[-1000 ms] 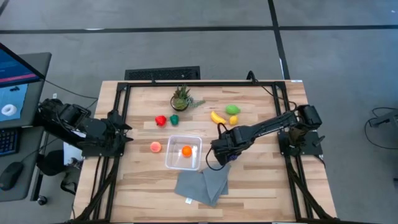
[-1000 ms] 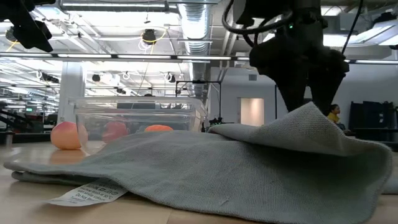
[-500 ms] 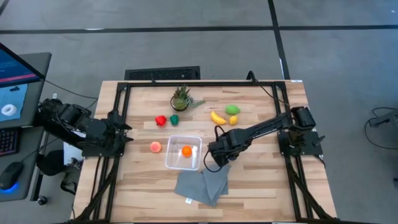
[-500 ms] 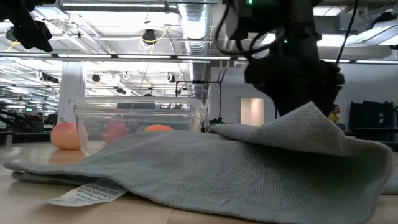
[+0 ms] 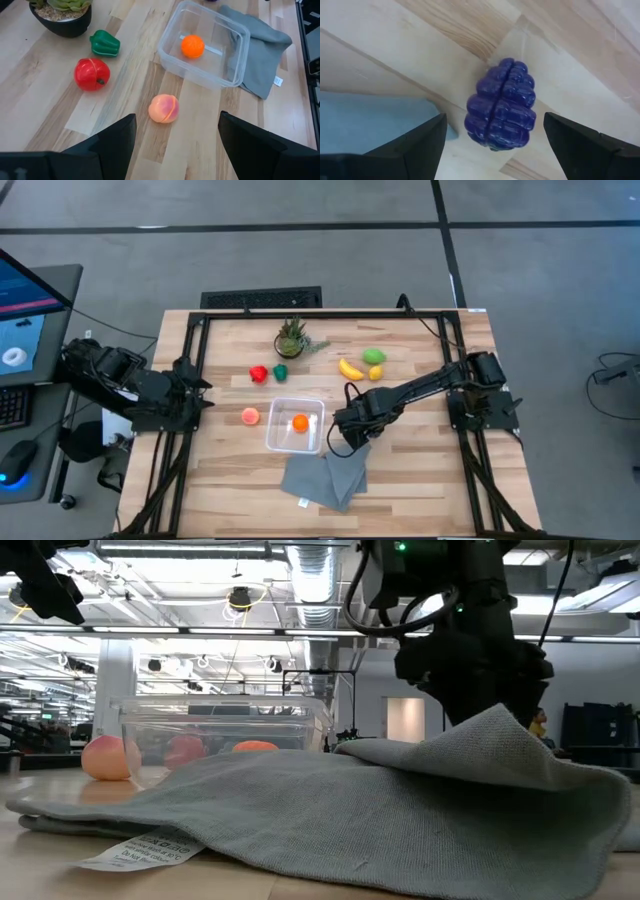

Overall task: Pick and placing Produce into tupperware
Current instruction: Put the purple grapes into the transparent container

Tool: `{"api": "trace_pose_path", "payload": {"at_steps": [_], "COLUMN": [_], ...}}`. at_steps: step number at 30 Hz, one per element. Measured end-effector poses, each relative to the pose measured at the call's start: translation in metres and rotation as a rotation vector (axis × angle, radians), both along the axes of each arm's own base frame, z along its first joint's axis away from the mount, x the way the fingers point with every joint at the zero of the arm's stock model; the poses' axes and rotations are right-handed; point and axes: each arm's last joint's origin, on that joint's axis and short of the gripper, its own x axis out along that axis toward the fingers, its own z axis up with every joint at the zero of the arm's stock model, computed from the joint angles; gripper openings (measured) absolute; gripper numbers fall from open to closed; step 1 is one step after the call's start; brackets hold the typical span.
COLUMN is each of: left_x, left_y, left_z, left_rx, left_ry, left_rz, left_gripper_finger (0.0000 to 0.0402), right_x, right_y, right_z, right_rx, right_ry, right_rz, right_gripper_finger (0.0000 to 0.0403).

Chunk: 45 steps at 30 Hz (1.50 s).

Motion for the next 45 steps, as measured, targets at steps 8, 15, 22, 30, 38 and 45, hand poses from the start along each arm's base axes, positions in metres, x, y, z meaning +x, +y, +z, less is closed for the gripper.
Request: {"api": "trace_pose_path", "payload": {"at_steps": [8, 15, 22, 30, 38, 45], "left_x": [0.0, 0.0, 0.0, 0.0, 0.0, 0.0], "left_y": [0.0, 0.0, 0.0, 0.0, 0.0, 0.0], "left_z": [0.0, 0.0, 0.0, 0.0, 0.0, 0.0], "left_rx": [-0.001, -0.003, -0.01, -0.012, -0.007, -0.006], "left_ry": [0.0, 0.0, 0.0, 0.0, 0.0, 0.0], "left_rz": [0.001, 0.003, 0.01, 0.011, 0.007, 0.007], "left_gripper_finger": [0.027, 0.027, 0.027, 0.027, 0.027, 0.027], "right_x": [-0.002, -0.006, -0.004, -0.006, -0.006, -0.005], "right_y": [0.0, -0.001, 0.0, -0.001, -0.001, -0.001], "right_z": [0.0, -0.008, -0.015, -0.019, -0.019, -0.019], "right_rx": [-0.004, -0.01, 0.002, -0.002, -0.001, 0.002], "right_ry": [0.013, 0.032, -0.027, -0.013, -0.014, -0.027], "right_rz": [0.023, 0.006, 0.008, 0.0, 0.0, 0.001], "right_gripper_finger": [0.035, 0.035, 0.035, 0.0349, 0.0311, 0.0284]}}
